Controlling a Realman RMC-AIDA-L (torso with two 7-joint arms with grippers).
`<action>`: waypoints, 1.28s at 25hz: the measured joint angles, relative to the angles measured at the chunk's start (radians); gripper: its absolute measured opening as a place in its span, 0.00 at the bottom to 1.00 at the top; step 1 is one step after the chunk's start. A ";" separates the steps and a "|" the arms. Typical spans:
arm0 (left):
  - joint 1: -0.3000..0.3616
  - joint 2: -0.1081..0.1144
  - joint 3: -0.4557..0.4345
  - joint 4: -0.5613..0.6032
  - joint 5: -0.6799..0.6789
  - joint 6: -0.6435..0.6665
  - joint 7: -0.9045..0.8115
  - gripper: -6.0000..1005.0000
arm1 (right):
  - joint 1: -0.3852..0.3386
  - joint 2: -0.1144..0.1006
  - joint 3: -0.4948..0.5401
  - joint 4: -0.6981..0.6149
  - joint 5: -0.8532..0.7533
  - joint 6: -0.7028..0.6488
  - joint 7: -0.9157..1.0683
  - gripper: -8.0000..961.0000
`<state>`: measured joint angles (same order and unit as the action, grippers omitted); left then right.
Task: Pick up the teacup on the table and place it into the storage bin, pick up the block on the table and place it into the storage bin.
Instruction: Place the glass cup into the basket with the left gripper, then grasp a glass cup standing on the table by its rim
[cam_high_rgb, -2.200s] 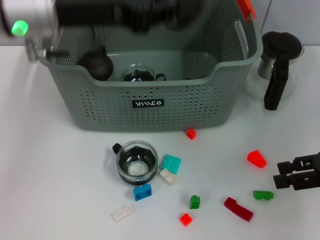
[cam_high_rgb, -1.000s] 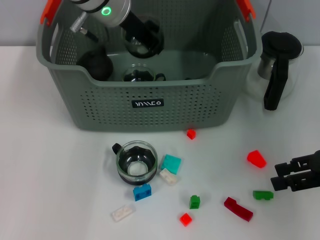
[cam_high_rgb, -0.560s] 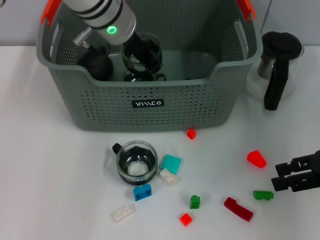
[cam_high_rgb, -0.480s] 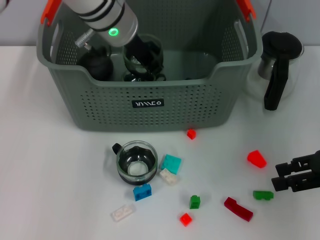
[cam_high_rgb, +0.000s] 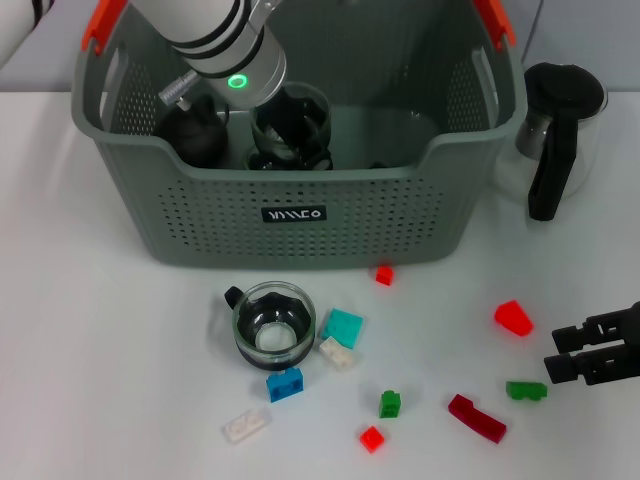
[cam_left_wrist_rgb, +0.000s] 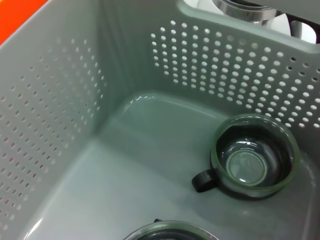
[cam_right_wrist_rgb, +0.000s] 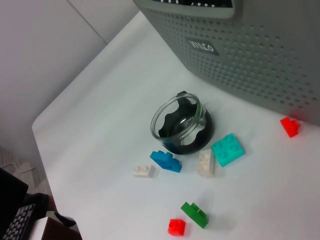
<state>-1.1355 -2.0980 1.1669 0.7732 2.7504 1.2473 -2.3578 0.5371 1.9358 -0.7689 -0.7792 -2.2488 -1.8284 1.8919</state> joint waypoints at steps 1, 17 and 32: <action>0.000 -0.001 0.000 0.000 0.000 0.000 0.001 0.07 | 0.000 0.000 0.000 0.000 0.000 0.000 0.000 0.71; 0.005 -0.006 -0.007 0.049 0.001 -0.002 -0.009 0.27 | 0.004 -0.003 0.005 -0.003 0.000 0.000 -0.002 0.71; 0.132 -0.022 -0.237 0.468 -0.386 0.239 0.060 0.58 | 0.013 -0.019 0.051 -0.012 0.004 -0.004 -0.013 0.71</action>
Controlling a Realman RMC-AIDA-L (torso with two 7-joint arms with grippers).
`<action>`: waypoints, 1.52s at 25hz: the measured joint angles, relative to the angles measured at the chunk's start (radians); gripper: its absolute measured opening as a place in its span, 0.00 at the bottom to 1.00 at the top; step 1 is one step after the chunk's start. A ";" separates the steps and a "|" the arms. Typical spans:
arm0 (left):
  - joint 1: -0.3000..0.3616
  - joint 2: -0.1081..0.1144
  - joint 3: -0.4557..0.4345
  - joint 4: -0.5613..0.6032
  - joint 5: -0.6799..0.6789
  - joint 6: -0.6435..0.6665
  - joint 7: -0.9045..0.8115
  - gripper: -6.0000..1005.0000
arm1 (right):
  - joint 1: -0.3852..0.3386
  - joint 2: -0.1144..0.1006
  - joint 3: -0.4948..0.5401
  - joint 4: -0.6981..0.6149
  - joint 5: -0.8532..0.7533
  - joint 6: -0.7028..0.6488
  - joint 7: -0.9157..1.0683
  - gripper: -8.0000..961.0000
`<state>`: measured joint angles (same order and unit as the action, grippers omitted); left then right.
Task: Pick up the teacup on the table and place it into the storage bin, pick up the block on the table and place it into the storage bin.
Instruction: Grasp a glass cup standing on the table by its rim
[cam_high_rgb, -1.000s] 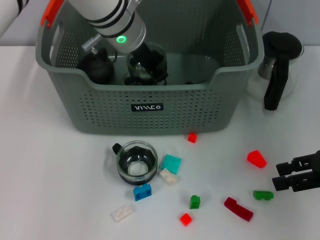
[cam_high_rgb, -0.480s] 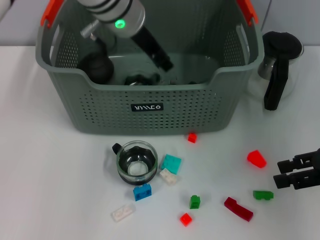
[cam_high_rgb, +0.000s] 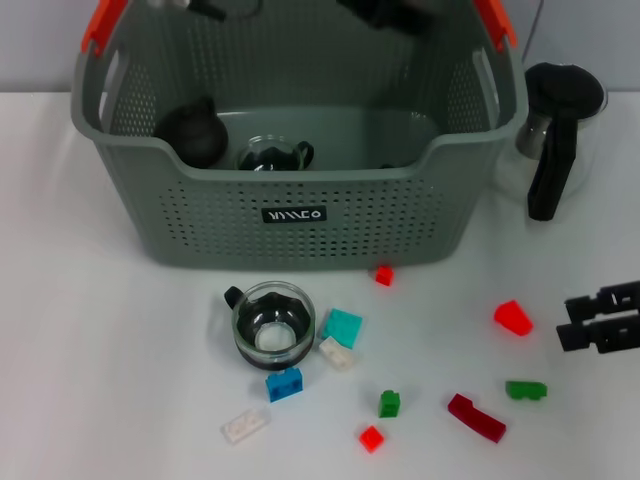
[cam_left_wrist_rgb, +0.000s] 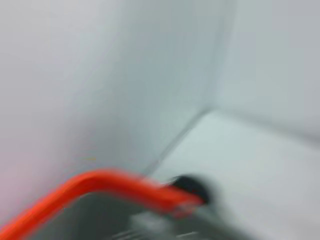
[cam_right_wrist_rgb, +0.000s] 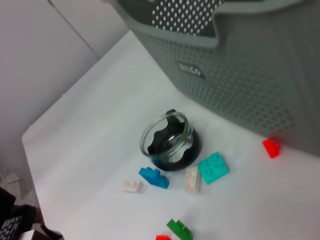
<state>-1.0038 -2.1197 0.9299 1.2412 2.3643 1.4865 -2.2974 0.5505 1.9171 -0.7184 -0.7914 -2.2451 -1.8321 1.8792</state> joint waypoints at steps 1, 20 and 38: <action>0.013 0.009 -0.016 0.006 -0.079 0.059 0.038 0.58 | 0.003 -0.001 0.005 0.000 0.001 -0.002 -0.001 0.71; 0.394 -0.050 0.365 0.293 0.082 0.410 0.452 0.57 | 0.025 0.014 0.048 0.012 0.006 0.025 -0.002 0.72; 0.410 -0.055 0.516 0.134 0.291 0.116 0.604 0.57 | 0.016 0.029 0.068 0.038 0.005 0.047 0.006 0.71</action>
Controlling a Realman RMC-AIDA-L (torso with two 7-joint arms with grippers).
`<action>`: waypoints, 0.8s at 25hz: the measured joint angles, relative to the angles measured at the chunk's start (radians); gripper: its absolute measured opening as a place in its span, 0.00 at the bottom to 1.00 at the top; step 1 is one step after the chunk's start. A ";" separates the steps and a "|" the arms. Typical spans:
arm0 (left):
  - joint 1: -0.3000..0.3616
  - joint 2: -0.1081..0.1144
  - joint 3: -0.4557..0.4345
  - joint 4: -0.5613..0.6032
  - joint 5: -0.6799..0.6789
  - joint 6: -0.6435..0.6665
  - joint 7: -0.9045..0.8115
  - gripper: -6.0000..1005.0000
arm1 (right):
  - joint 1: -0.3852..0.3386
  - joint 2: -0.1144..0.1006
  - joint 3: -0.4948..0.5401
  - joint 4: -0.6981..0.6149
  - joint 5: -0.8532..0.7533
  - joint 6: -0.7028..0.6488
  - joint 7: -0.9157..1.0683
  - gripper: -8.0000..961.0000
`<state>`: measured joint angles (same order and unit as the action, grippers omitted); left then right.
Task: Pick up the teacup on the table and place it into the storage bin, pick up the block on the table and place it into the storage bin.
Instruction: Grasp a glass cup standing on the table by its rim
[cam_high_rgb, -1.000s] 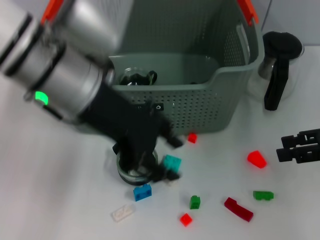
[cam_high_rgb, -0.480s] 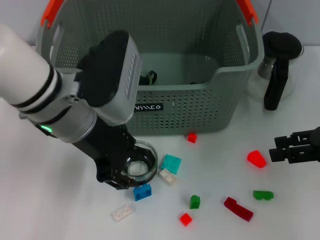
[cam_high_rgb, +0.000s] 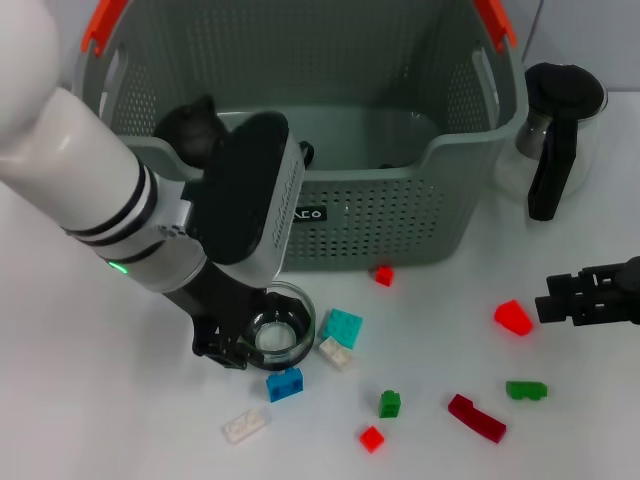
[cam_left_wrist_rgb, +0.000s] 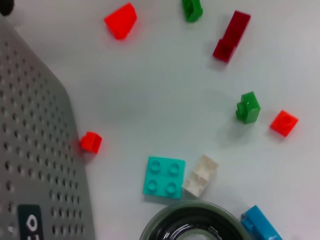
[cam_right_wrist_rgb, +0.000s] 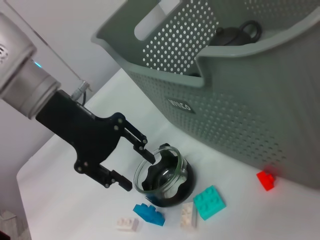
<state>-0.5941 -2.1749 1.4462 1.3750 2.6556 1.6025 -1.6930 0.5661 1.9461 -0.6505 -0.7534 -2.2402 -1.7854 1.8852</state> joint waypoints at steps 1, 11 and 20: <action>0.000 0.000 0.009 -0.006 0.005 -0.008 0.001 0.57 | 0.000 0.001 0.001 0.000 0.000 0.000 0.000 0.71; 0.000 -0.002 0.064 -0.057 0.019 -0.036 0.007 0.57 | -0.002 0.006 0.006 0.000 -0.001 0.000 0.002 0.71; -0.001 -0.002 0.094 -0.104 0.034 -0.083 0.008 0.52 | -0.002 0.008 0.006 0.002 -0.002 0.000 0.002 0.71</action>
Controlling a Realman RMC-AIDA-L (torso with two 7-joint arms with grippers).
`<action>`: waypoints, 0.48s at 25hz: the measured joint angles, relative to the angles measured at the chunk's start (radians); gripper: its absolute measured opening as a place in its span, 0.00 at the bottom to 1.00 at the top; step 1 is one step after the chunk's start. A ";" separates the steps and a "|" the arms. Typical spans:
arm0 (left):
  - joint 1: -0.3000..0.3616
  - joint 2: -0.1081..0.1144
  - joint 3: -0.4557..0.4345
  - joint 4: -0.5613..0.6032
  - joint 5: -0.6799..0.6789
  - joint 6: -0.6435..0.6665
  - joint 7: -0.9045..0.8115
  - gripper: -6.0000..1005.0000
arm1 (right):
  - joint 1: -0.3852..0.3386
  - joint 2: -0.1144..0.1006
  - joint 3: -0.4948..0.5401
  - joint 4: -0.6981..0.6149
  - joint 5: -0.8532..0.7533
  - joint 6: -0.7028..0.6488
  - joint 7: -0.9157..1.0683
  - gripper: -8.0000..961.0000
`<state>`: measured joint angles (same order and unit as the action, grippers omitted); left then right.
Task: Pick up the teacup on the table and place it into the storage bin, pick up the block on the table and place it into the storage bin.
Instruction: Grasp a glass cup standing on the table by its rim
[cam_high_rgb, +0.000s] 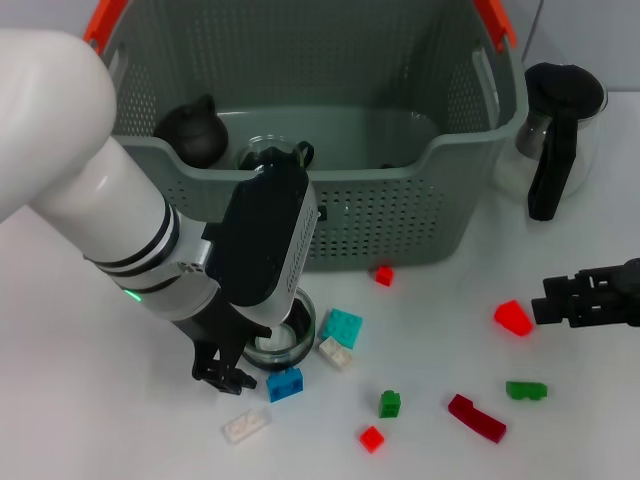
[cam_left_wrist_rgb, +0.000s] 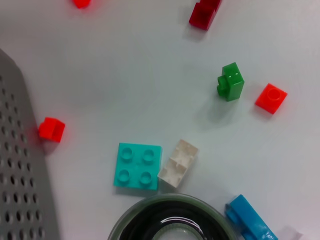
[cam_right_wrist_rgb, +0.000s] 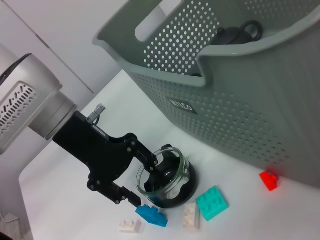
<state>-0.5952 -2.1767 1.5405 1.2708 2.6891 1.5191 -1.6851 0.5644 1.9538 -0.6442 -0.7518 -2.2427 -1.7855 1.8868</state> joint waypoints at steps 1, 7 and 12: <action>0.000 0.000 0.000 0.000 0.001 0.000 0.000 0.51 | 0.000 0.000 0.000 0.000 0.000 0.000 0.000 0.71; -0.002 0.000 0.001 -0.015 0.005 -0.008 -0.002 0.46 | -0.003 0.001 0.000 0.000 -0.001 0.001 0.000 0.71; -0.004 0.000 0.001 -0.026 0.006 -0.009 -0.003 0.41 | -0.004 0.001 0.000 0.000 -0.001 0.004 0.000 0.71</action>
<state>-0.5995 -2.1767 1.5416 1.2444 2.6951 1.5096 -1.6881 0.5600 1.9543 -0.6442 -0.7516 -2.2440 -1.7817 1.8864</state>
